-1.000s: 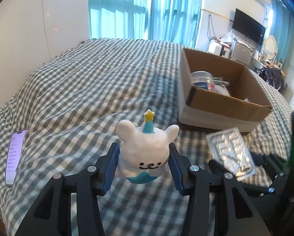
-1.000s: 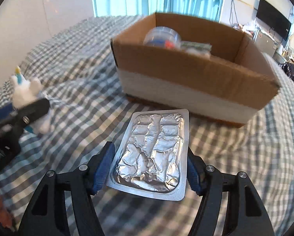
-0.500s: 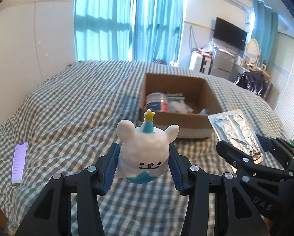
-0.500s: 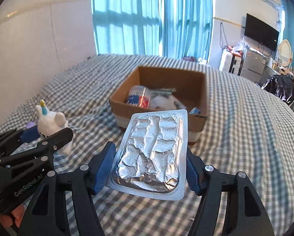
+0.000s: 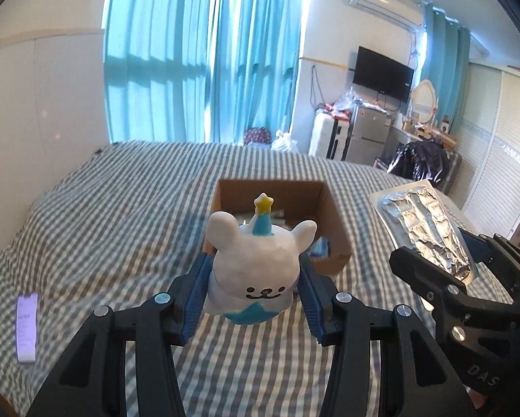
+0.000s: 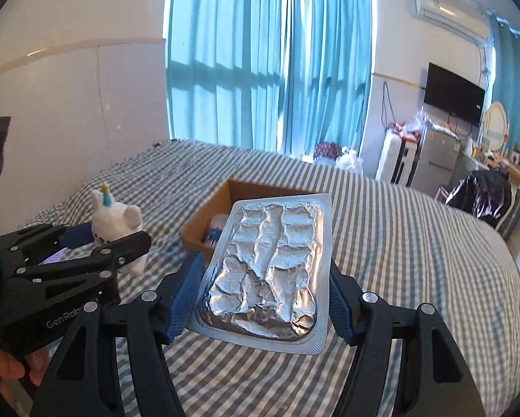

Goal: Organize objects
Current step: 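Carry the bunny and foil pack into the box and open both tools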

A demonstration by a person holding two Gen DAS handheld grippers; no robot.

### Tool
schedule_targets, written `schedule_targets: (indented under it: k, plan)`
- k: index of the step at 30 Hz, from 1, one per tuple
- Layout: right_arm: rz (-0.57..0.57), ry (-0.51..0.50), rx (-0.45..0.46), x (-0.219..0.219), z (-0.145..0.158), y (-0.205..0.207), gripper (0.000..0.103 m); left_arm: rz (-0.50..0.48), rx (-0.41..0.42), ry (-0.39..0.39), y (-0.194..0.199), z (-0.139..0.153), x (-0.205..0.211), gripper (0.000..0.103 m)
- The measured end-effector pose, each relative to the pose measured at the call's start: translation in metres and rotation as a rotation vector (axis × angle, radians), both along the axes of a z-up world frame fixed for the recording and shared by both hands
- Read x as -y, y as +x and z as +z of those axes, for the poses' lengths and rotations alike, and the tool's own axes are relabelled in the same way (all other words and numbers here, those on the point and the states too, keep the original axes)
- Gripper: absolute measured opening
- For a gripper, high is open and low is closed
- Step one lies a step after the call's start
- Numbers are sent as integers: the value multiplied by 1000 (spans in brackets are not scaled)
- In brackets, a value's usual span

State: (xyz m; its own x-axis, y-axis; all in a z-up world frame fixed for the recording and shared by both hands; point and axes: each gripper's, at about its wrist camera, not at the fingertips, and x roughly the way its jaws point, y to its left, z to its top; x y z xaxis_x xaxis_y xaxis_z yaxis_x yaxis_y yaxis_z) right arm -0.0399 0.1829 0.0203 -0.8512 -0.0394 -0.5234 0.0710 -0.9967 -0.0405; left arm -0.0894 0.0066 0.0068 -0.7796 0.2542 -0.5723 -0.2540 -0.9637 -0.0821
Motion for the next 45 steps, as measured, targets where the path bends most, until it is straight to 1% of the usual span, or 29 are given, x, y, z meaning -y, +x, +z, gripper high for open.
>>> schedule_targets:
  k: [4, 6, 9, 12, 16, 19, 23, 26, 28, 32, 35, 37, 40, 42, 44, 45]
  plan:
    - [3, 1, -26, -12, 18, -22, 66, -8, -27, -18, -28, 11, -12, 50]
    - [1, 8, -34, -17, 23, -37, 66, -9, -47, -30, -46, 17, -20, 50]
    - [2, 5, -43, -26, 28, -63, 66, -15, -57, -24, -68, 21, -29, 50]
    - [2, 3, -45, -35, 30, -91, 66, -24, -59, -31, -93, 17, -39, 50]
    - [-2, -11, -45, -47, 27, -131, 66, -38, -48, -50, -127, 4, -56, 50]
    - [-6, -18, -38, -54, 17, -157, 66, -38, -21, -40, -148, -11, -62, 50]
    - [-19, -51, -12, -64, -4, -190, 66, -41, 29, -44, -174, -40, -71, 50]
    - [-23, -68, 25, -66, -25, -212, 66, -45, 72, -35, -189, -61, -74, 50]
    - [-17, -66, 61, -67, -43, -225, 66, -54, 93, -42, -196, -73, -75, 50]
    - [-24, -77, 121, -72, -75, -243, 65, -45, 123, -67, -208, -95, -78, 50]
    - [-35, -82, 157, -76, -95, -252, 66, -30, 135, -61, -211, -107, -75, 50]
    - [-41, -97, 168, -81, -102, -253, 66, -33, 131, -63, -214, -112, -75, 50]
    - [-52, -75, 159, -82, -105, -252, 66, -41, 121, -72, -213, -115, -77, 51]
    - [-51, -102, 163, -85, -105, -253, 67, -50, 119, -78, -211, -114, -77, 52]
    - [-58, -126, 160, -87, -101, -251, 67, -59, 119, -87, -208, -111, -77, 57]
    - [-63, -130, 154, -87, -98, -249, 69, -59, 115, -92, -207, -108, -77, 64]
